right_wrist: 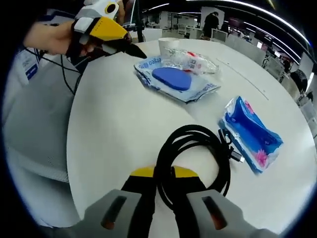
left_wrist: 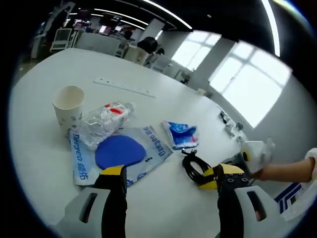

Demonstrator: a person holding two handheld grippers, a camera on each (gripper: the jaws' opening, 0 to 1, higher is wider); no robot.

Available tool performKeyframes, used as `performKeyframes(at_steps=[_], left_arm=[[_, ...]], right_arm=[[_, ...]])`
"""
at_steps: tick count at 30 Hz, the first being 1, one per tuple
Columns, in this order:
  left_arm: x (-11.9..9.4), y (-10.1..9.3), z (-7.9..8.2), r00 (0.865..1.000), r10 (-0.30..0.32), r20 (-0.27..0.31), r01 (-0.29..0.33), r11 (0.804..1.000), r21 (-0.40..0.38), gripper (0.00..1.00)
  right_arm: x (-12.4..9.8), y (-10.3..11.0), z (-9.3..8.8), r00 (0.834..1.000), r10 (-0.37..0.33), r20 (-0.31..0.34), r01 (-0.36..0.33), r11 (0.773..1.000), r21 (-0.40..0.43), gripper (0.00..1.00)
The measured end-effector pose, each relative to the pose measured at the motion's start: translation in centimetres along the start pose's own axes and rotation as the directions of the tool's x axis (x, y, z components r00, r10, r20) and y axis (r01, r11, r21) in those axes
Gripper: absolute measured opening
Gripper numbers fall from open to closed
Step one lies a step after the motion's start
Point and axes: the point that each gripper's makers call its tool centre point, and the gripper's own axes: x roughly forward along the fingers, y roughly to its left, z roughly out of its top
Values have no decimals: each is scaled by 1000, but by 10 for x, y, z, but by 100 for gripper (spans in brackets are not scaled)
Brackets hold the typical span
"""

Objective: Arrange the tabletop items into an orderly group along one side of the table until the central work area is clear of visible clutter.

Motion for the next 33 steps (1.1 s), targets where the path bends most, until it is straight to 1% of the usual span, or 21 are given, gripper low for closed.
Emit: performKeyframes(at_steps=[6, 8, 19, 22, 24, 27, 29, 31, 33], left_arm=[[0, 1, 1, 1000, 0, 3, 0, 1000, 0, 71], [-1, 1, 2, 1000, 1, 4, -1, 1000, 0, 71], [-3, 3, 5, 1000, 5, 12, -5, 1000, 2, 71], [-4, 3, 5, 1000, 4, 11, -4, 1000, 6, 71], [-6, 4, 5, 1000, 5, 11, -5, 1000, 9, 71], [-10, 7, 4, 1000, 8, 13, -8, 1000, 9, 71], [-11, 9, 4, 1000, 11, 14, -11, 1000, 8, 70], [-12, 11, 4, 1000, 12, 16, -13, 1000, 5, 70], [-13, 13, 4, 1000, 15, 19, -15, 1000, 4, 70]], right_arm=[[3, -1, -3, 1000, 9, -11, -9, 1000, 8, 9], [3, -1, -2, 1000, 9, -2, -9, 1000, 19, 9], [4, -2, -3, 1000, 14, -4, -14, 999, 40, 10], [4, -2, -3, 1000, 9, -4, -9, 999, 41, 12], [2, -5, -1, 1000, -7, 7, 7, 999, 47, 15], [-6, -6, 9, 998, -17, 53, 12, 997, 83, 15], [-9, -7, 13, 997, -22, 73, 15, 996, 92, 17], [-13, -8, 18, 995, -34, 99, 23, 994, 110, 22], [-17, -7, 21, 992, -46, 116, 31, 991, 131, 31]])
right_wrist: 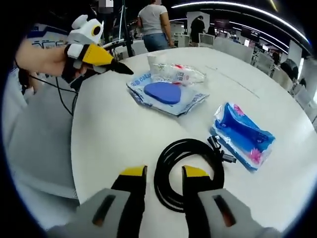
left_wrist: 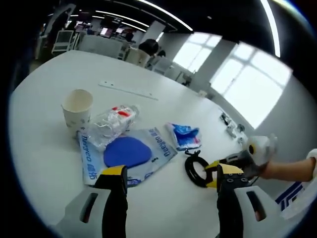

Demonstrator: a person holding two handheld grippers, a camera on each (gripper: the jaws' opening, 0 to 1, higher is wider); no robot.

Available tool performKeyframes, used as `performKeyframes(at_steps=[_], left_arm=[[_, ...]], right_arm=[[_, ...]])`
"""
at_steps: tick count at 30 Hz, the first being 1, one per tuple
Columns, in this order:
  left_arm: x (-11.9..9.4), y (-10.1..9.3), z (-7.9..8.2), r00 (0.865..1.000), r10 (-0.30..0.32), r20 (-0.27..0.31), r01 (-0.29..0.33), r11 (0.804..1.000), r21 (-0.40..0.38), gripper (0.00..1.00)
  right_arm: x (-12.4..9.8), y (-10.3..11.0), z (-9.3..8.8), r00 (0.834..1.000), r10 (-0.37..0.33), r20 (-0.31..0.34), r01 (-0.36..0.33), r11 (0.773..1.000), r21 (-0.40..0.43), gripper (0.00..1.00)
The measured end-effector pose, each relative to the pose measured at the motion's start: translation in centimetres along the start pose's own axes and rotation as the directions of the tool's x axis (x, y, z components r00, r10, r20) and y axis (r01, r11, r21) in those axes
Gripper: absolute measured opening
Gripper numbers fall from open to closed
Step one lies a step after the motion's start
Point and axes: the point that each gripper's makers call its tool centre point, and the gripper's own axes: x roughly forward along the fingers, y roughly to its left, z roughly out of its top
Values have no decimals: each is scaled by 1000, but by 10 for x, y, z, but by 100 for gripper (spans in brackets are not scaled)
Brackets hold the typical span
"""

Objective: Arrange the tabletop items into an orderly group along one side of the table until the central work area is clear of visible clutter.

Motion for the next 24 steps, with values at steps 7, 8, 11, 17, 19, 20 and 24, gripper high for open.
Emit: performKeyframes(at_steps=[7, 8, 11, 17, 19, 20, 24], left_arm=[[-6, 6, 1, 1000, 3, 14, -3, 1000, -2, 70], [-7, 7, 1, 1000, 5, 16, -5, 1000, 0, 70], [-9, 9, 2, 1000, 9, 19, -9, 1000, -3, 70], [-11, 9, 9, 999, 4, 32, -4, 1000, 3, 70], [-11, 10, 11, 999, 3, 35, -3, 1000, 3, 70], [-11, 10, 11, 999, 3, 36, -3, 1000, 5, 70], [-12, 12, 12, 999, 5, 38, -5, 1000, 15, 70]], right_arm=[[-9, 11, 14, 997, -10, 71, 6, 998, 56, 35], [-10, 14, 15, 997, -13, 76, 8, 998, 58, 35], [-10, 19, 18, 997, -18, 82, 12, 998, 63, 34], [-8, 23, 20, 997, -18, 81, 12, 997, 73, 34], [-8, 23, 24, 996, -21, 86, 14, 997, 75, 34], [-9, 23, 25, 996, -22, 89, 16, 997, 75, 34], [-11, 18, 35, 993, -40, 109, 31, 996, 84, 34]])
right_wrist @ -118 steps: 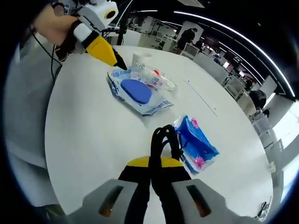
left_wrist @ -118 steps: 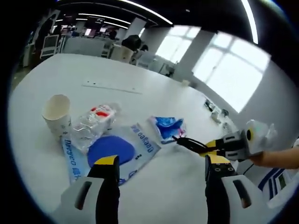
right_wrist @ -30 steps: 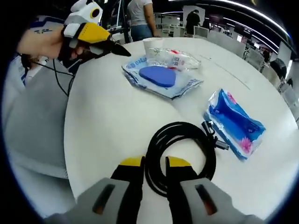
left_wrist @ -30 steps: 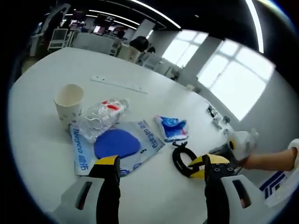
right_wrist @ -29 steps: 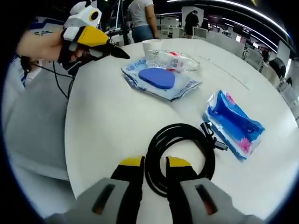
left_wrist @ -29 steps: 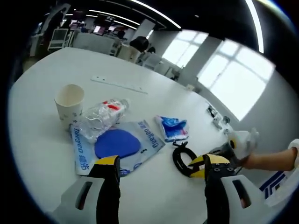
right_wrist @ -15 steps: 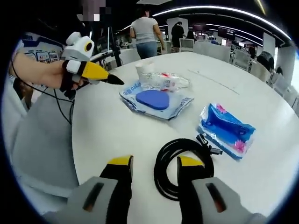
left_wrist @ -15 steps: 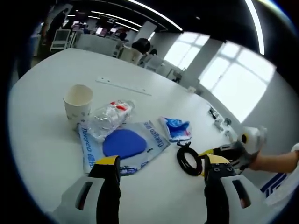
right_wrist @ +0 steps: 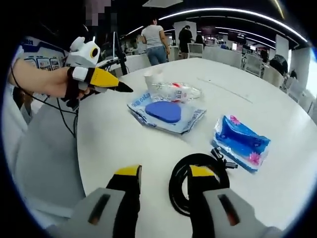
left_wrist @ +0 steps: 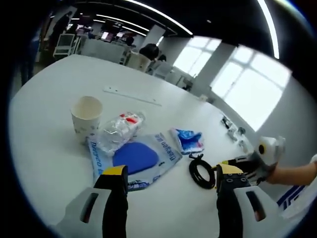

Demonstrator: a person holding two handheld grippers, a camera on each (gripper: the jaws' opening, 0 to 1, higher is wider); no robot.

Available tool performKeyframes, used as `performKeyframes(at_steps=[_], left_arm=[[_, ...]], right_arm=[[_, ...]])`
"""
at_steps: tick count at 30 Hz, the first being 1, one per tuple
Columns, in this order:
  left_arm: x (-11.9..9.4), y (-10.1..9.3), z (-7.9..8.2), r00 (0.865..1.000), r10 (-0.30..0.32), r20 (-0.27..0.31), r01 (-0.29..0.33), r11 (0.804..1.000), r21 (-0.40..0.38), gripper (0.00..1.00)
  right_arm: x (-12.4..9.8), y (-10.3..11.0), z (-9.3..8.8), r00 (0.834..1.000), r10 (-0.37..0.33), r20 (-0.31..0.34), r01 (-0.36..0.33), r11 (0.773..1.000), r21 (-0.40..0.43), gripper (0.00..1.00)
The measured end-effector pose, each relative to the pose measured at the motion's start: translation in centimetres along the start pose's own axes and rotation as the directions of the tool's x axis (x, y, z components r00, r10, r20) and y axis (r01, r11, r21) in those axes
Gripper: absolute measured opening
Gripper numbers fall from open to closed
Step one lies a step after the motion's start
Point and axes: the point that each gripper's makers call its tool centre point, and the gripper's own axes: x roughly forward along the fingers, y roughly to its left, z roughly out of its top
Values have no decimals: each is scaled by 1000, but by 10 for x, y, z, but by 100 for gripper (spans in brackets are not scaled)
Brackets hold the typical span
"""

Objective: Arrange the tabletop items into an orderly group along one side of the table until the central work area is clear of visible clutter.

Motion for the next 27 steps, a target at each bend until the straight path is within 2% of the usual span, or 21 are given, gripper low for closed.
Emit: performKeyframes(at_steps=[5, 6, 9, 14, 19, 21, 25, 26, 27], left_arm=[[-5, 4, 5, 1000, 11, 13, -12, 1000, 14, 69], [-6, 4, 7, 1000, 14, 15, -14, 1000, 20, 68], [-8, 8, 11, 999, 26, 21, -27, 999, 25, 68], [-9, 19, 16, 998, 54, 31, -54, 998, 17, 68], [-9, 25, 20, 997, 65, 44, -65, 998, 4, 68], [-9, 26, 21, 997, 68, 46, -68, 998, 1, 68], [-11, 29, 19, 996, 73, 46, -73, 997, 5, 68], [-11, 30, 19, 996, 74, 46, -74, 997, 3, 68], [-12, 32, 18, 996, 77, 45, -76, 997, -7, 68]], right_arm=[[4, -10, 3, 999, -40, 2, 40, 997, 63, 33], [5, -11, 7, 999, -41, 25, 38, 991, 129, 33], [10, -20, 16, 997, -47, 67, 29, 966, 256, 33], [20, -24, 32, 997, -26, 74, 5, 961, 275, 34], [30, -30, 58, 994, -13, 111, -22, 953, 303, 34], [37, -36, 67, 991, -4, 131, -40, 943, 330, 34], [48, -41, 81, 986, 2, 165, -73, 902, 426, 35], [52, -45, 86, 985, 0, 172, -81, 882, 464, 35], [54, -41, 87, 985, -2, 172, -80, 879, 470, 34]])
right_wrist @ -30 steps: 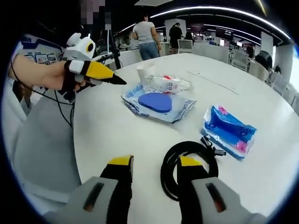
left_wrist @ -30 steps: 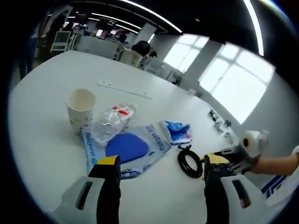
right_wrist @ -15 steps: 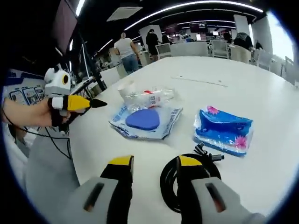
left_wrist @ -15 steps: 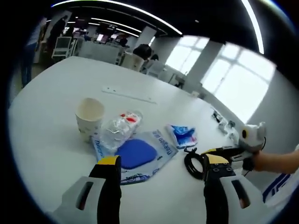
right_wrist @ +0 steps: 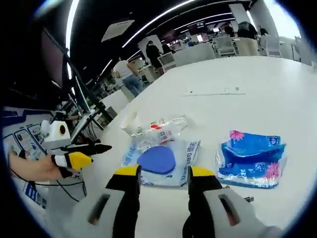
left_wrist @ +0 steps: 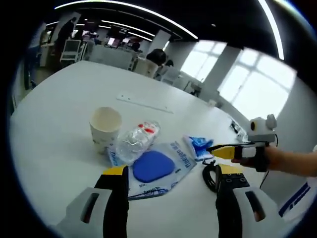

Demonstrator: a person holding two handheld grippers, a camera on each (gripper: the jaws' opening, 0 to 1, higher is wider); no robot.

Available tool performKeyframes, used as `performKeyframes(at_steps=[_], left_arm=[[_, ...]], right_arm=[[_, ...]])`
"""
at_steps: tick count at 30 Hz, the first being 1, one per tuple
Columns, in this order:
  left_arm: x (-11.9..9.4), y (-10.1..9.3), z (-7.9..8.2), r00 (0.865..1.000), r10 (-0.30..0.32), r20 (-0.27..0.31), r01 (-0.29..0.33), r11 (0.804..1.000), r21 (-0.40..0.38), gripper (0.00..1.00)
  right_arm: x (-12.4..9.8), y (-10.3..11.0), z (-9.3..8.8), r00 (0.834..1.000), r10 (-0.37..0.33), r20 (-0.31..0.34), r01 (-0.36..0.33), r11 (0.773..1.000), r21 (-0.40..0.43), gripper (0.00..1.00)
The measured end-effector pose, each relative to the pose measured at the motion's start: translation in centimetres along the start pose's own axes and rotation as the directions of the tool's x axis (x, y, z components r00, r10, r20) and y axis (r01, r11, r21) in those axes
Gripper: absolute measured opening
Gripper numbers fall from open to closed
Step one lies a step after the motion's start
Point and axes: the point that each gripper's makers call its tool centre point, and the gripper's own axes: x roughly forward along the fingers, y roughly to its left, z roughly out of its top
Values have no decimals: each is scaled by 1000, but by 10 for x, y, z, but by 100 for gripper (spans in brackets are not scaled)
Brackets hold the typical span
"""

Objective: Arrange the tabletop items into an orderly group along one side of the table until the central work area is clear of visible clutter.

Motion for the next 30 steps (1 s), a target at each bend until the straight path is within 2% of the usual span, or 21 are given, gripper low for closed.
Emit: performKeyframes(at_steps=[3, 5, 6, 8, 11, 13, 17, 19, 22, 27, 30], left_arm=[[-3, 3, -1, 1000, 4, 1, -4, 1000, -8, 68], [-6, 6, -1, 1000, 9, 2, -9, 1000, -7, 68], [-8, 7, -1, 1000, 9, 3, -9, 1000, -9, 68], [-10, 9, -2, 1000, 12, 5, -12, 1000, -10, 68], [-16, 14, -3, 1000, 21, 12, -21, 1000, -21, 68], [-21, 17, -5, 999, 33, 11, -32, 999, -44, 68], [-27, 19, -6, 999, 43, 13, -43, 998, -40, 68], [-29, 18, -6, 999, 44, 15, -44, 998, -38, 68], [-31, 18, -6, 999, 43, 20, -42, 998, -36, 68], [-32, 22, -8, 999, 26, 29, -24, 998, -63, 67], [-32, 25, -8, 999, 26, 31, -25, 998, -53, 67]], right_arm=[[12, -6, 10, 1000, -6, -2, 6, 1000, 15, 34], [17, -3, 11, 1000, -4, -7, 4, 999, 45, 34], [19, -1, 8, 999, -20, -25, 22, 995, 97, 34], [26, -10, 7, 998, -52, -47, 57, 990, 130, 34], [34, -15, 14, 997, -72, -39, 78, 977, 197, 34], [41, -13, 22, 998, -60, -25, 64, 964, 260, 34], [50, -8, 32, 997, -63, -49, 72, 975, 211, 33], [54, -8, 36, 997, -65, -49, 75, 971, 226, 33], [64, -10, 45, 997, -66, -35, 74, 951, 301, 34], [77, -16, 51, 995, -88, -44, 98, 936, 339, 34], [88, -22, 54, 993, -101, -54, 114, 904, 412, 34]])
